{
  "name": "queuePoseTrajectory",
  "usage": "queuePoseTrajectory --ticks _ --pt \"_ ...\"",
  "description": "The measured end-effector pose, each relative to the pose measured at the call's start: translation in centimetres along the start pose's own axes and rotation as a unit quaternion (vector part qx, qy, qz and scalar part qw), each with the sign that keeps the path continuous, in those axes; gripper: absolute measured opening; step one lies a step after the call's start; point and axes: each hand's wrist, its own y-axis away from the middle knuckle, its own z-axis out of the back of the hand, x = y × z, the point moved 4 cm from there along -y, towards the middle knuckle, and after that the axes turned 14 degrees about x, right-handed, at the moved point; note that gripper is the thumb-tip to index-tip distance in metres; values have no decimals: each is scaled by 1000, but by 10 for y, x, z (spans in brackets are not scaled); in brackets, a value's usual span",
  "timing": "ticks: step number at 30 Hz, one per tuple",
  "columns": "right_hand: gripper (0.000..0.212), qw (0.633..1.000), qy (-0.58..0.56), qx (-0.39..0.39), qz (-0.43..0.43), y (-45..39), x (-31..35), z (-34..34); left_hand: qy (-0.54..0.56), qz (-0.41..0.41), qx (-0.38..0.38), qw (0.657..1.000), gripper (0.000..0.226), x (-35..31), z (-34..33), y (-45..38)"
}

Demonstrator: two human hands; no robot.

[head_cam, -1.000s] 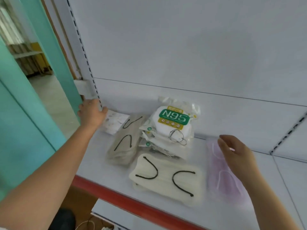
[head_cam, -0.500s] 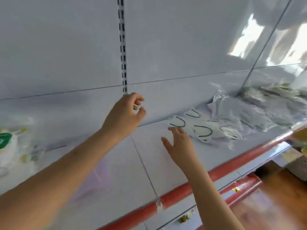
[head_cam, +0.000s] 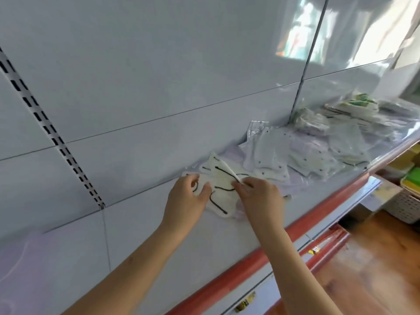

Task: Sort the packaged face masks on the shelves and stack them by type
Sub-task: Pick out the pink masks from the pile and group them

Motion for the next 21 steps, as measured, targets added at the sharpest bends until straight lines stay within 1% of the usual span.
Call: queuePoseTrajectory --ticks 1,2,3,4,5,6,7,8,9,10,11,12,13,15,17,19,20,21 --pt "36 998 -53 -14 17 5 9 2 66 7 9 998 40 -8 -1 9" --pt "34 993 -111 -9 40 9 17 1 146 11 40 988 43 -17 -3 16" --pt "33 983 -168 25 67 12 28 -2 234 5 75 969 46 -26 -6 22" --pt "34 967 -228 77 89 14 36 -10 310 -1 93 946 41 -30 -9 25" --pt "36 944 -289 127 101 16 42 -17 357 0 71 931 34 -29 -8 26" --pt "36 924 -330 162 105 15 45 -22 383 18 16 924 26 -20 -3 25" --pt "33 923 -328 167 113 9 44 -24 402 44 -44 914 19 -10 4 26" --pt "31 938 -280 157 129 0 39 -25 418 76 -97 900 15 5 11 27" --pt "33 960 -182 156 141 -11 34 -27 443 101 -124 882 14 16 17 31" --pt "42 972 -52 171 150 -20 28 -30 464 121 -129 868 15 26 21 34" --pt "53 966 63 193 159 -28 25 -37 478 136 -123 859 15 33 23 40" --pt "58 953 140 213 166 -33 22 -43 480 149 -118 856 16 39 24 45" --pt "58 943 176 223 173 -35 22 -48 480 160 -119 854 18 46 23 51" --pt "40 945 165 200 200 -37 24 -53 472 174 -140 853 23 58 21 60" --pt "23 953 125 153 230 -35 26 -54 465 180 -206 842 20 66 26 70" --pt "16 968 29 94 233 -34 23 -45 449 180 -304 821 12 70 37 84" --pt "15 972 -38 75 218 -33 23 -37 422 177 -351 817 12 70 44 91" --pt "13 972 -100 79 200 -31 25 -30 387 173 -381 822 12 69 48 98"
